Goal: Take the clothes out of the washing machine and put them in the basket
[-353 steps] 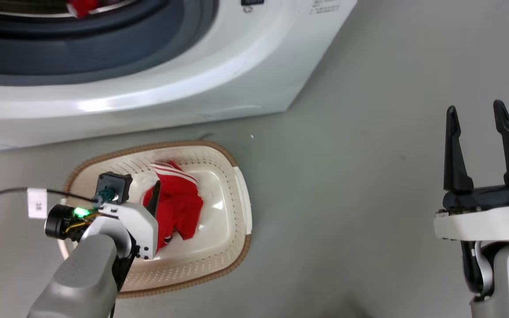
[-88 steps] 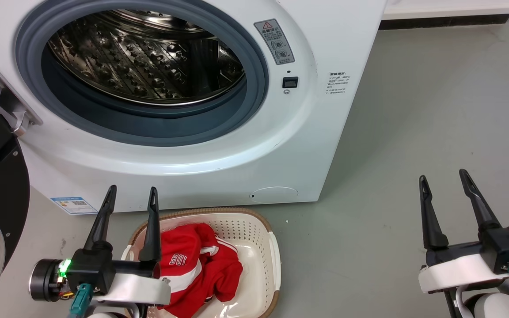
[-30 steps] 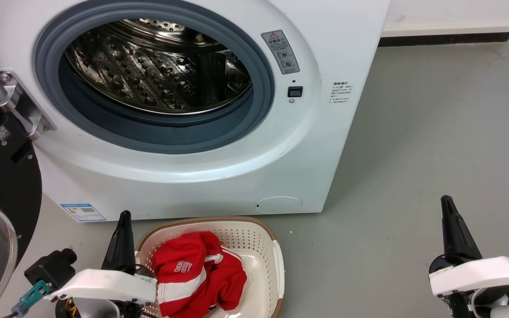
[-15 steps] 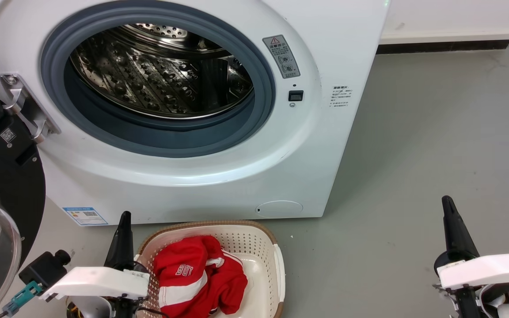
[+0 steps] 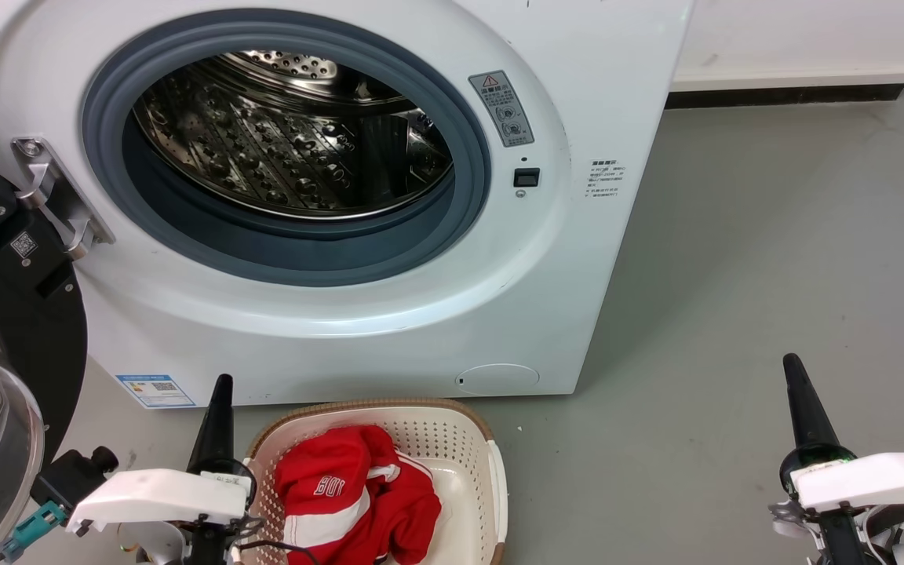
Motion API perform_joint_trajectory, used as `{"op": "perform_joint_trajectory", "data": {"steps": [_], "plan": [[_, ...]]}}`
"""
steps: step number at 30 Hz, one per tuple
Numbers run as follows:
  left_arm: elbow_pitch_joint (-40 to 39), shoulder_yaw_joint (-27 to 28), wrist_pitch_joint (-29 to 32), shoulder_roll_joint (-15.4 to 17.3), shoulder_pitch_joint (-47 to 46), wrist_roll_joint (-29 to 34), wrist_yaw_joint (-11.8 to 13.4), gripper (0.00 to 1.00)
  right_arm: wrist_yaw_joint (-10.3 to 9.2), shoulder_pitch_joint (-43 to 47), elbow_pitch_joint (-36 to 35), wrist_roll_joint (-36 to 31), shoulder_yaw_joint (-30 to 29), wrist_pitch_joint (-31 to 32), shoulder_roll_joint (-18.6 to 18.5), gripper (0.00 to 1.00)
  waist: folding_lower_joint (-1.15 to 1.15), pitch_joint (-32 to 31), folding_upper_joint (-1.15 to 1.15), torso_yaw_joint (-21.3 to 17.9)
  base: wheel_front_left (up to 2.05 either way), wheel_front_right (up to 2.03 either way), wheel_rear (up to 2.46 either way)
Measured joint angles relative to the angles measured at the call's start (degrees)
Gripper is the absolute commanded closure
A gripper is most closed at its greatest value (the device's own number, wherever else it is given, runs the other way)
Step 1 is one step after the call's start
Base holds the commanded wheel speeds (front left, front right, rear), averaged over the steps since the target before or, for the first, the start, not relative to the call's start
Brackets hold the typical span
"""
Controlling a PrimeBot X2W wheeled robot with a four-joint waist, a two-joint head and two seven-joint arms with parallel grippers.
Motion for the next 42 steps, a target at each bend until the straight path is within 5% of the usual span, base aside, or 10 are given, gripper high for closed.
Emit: {"op": "perform_joint_trajectory", "data": {"steps": [42], "plan": [[3.0, 1.8, 6.0, 0.0, -1.5, -23.9, -1.0, 1.00, 0.00, -1.3, 2.6, 25.7, -1.3, 5.9, 0.0, 1.00, 0.00, -3.3, 0.00, 0.6, 0.00, 0.00, 0.00]]}}
